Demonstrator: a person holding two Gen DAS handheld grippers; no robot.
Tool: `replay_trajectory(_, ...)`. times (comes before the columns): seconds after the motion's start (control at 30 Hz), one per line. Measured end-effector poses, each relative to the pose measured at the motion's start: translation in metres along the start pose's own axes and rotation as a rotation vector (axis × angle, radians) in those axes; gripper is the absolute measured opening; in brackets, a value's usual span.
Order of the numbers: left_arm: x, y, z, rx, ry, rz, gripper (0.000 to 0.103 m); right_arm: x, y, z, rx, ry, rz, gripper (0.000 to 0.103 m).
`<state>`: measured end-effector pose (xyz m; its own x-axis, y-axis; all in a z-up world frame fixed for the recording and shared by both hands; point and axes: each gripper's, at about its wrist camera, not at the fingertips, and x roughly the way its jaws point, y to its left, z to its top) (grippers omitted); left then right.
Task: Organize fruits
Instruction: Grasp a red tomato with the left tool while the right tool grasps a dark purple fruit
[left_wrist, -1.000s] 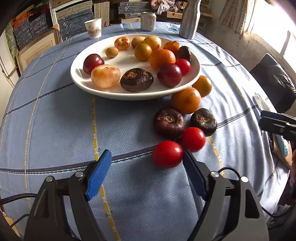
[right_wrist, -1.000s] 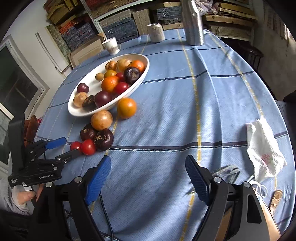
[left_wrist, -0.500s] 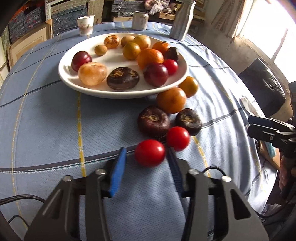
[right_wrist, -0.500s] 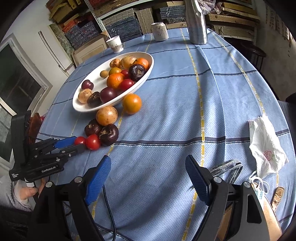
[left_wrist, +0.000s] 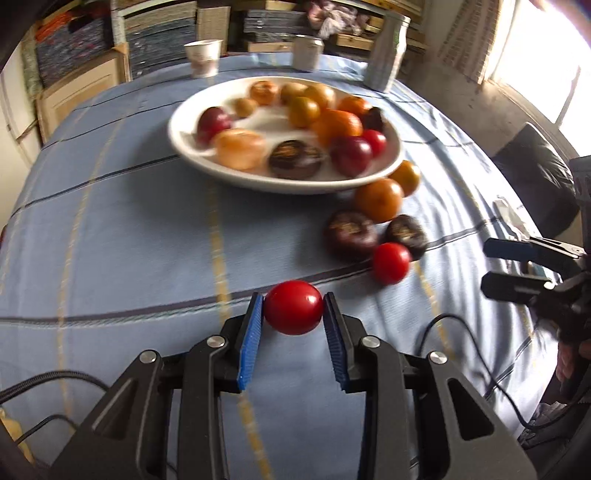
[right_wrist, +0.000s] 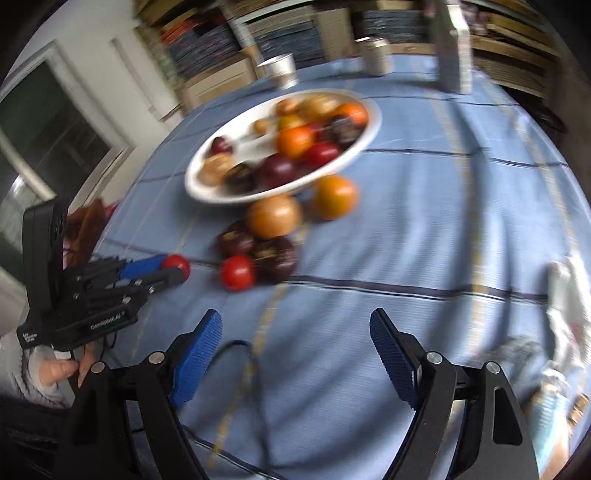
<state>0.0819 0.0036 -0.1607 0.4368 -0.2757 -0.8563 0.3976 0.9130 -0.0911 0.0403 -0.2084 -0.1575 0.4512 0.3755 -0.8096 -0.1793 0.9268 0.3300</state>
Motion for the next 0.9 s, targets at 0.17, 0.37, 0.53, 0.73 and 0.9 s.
replay_trajectory(0.17,-0.013,0.024,-0.013,-0.044,-0.001,0.044,0.032,0.02,0.006,0.021,-0.021,-0.004,-0.023,0.059)
replay_trajectory(0.37,-0.024,0.043,-0.023,-0.098,-0.009,0.077,0.032,0.038,-0.001,0.031,-0.055,0.022,-0.083,0.057)
replay_trajectory(0.53,-0.022,0.041,-0.024,-0.093,0.003,0.083,0.032,0.053,0.013,0.03,-0.116,0.037,-0.08,0.057)
replay_trajectory(0.73,-0.018,0.037,-0.023,-0.077,0.015,0.08,0.032,0.063,0.028,0.037,-0.214,0.034,-0.113,0.043)
replay_trajectory(0.9,-0.016,0.038,-0.021,-0.085,0.02,0.076,0.032,0.061,0.029,0.037,-0.231,0.05,-0.111,0.042)
